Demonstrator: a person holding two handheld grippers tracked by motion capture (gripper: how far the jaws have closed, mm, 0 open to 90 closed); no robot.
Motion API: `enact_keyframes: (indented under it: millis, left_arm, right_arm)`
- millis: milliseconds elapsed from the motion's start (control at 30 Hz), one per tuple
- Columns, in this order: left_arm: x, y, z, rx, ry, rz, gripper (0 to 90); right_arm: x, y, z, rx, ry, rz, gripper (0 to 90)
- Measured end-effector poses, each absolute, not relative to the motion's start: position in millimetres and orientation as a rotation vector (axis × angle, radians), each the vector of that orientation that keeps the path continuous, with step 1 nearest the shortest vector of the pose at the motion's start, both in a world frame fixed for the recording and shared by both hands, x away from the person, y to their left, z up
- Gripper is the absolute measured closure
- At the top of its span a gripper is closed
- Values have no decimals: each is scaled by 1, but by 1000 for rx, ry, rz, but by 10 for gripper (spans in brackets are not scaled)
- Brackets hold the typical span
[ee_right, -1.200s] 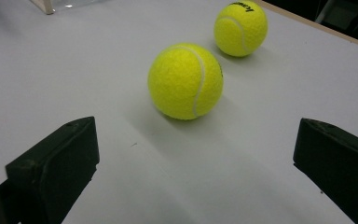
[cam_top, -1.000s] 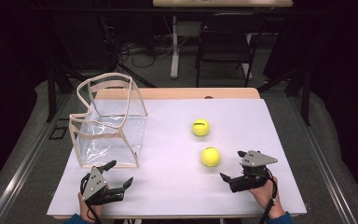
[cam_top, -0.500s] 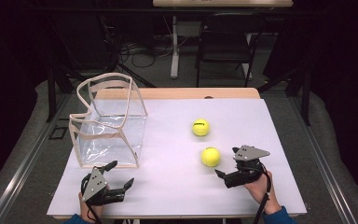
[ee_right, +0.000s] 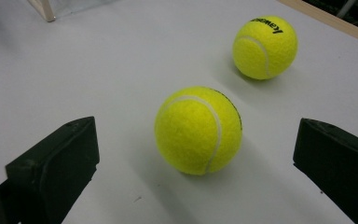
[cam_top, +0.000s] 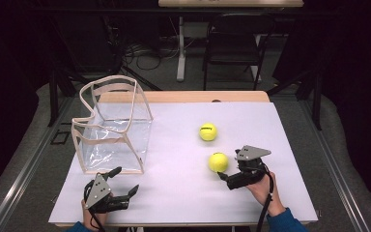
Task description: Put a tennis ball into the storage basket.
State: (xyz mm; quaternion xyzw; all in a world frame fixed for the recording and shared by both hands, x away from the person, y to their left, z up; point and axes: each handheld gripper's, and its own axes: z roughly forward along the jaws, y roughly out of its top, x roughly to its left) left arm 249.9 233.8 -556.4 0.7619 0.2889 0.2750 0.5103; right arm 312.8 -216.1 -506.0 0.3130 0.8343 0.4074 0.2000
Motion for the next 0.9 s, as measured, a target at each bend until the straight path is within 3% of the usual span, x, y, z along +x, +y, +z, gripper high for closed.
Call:
enact_keyframes:
  millis: [900]
  left_arm:
    - [251, 234, -557, 1836, 688, 656, 161]
  right_arm:
    - [345, -194, -522, 925, 2419, 1067, 0]
